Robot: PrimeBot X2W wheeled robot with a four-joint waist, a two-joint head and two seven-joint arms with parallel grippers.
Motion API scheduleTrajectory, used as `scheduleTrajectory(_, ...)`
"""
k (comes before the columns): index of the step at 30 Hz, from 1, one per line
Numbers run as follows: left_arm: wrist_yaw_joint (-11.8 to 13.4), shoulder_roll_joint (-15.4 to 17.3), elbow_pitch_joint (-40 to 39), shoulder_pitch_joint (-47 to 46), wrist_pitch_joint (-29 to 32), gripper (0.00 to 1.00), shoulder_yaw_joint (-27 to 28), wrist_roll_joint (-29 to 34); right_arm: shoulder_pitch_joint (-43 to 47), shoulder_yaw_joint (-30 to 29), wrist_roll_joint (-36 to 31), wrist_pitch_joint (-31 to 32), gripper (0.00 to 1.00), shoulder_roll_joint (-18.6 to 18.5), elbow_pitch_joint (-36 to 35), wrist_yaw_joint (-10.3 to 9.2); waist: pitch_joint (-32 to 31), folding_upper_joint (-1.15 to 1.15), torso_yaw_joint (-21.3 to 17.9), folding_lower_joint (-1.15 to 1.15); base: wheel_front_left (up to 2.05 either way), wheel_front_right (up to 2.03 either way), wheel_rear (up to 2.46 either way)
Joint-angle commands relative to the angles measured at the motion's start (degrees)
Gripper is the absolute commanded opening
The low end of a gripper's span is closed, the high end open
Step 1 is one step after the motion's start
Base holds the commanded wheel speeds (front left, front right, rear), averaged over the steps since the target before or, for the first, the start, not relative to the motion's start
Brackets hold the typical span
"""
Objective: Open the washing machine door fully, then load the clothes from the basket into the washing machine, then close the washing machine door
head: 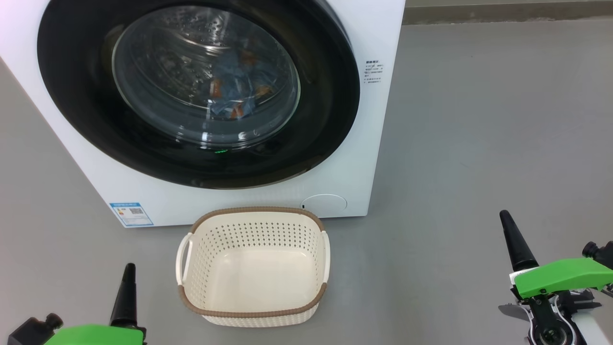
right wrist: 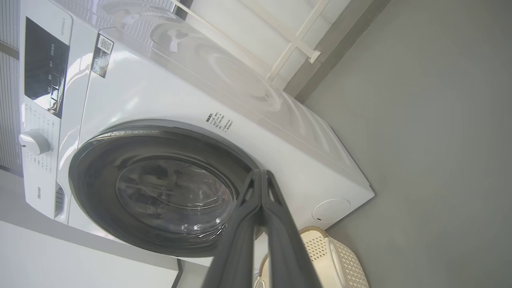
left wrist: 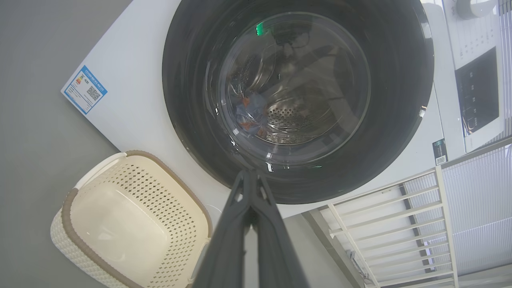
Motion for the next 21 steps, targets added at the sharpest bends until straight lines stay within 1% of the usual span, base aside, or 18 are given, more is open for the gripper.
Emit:
scheduleTrajectory(1,-0.33,0.50,-1.66,-1.48,0.47,0.00,1.82,-1.48,-0.26,-0.18,1.68,0.72,0.00,-0.13,-1.88,-0.09,-0.03,0.00,0.05,0.00,0.00,0.00,0.00)
scheduleTrajectory(21,-0.79,-1.02,-1.83,-1.45,3.46,0.00,4.08,-10.16,0.73,-3.20,10.77,3.91,0.00,1.95,-2.77,-0.11,-0.32,0.00,0.48,0.00,0.00,0.00,0.00)
